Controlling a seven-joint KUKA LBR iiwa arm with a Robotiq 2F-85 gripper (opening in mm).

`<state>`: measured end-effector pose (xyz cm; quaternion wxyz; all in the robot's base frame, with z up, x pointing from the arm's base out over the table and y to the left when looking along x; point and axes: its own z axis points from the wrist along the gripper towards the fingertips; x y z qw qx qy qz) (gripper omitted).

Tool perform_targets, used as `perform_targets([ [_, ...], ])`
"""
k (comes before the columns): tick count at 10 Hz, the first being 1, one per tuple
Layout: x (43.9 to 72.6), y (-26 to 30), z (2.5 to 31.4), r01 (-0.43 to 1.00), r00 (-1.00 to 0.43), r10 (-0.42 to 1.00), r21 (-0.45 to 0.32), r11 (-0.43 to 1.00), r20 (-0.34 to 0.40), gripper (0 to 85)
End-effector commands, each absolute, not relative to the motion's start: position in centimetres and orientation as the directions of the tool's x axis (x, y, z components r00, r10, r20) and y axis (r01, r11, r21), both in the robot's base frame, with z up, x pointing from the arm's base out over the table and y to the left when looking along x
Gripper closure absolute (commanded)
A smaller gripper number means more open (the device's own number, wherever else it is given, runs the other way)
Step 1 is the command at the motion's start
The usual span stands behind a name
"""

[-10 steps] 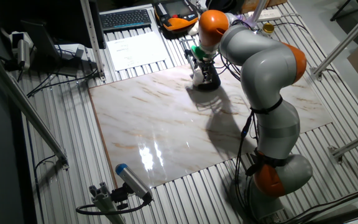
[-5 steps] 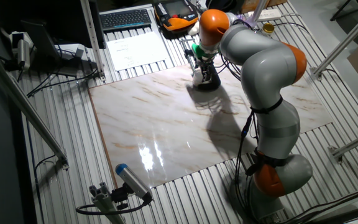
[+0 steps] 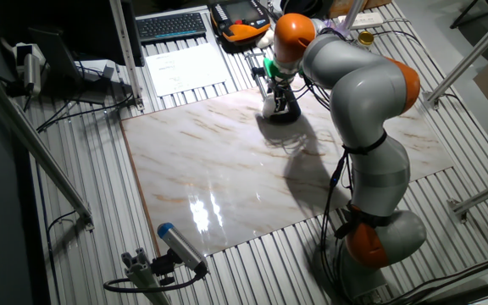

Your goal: Unscrew the lid from the jar

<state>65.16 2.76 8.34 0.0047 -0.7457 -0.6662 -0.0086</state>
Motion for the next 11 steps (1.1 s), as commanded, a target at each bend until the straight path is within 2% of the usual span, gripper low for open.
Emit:
perform_targets([
  [1,65.14,2.76,8.35,0.992,0.125,0.992,0.0,-0.125,0.017,17.0],
  [11,65.13,2.52,8.84,0.99,0.14,0.99,-0.006,-0.14,0.013,17.0],
])
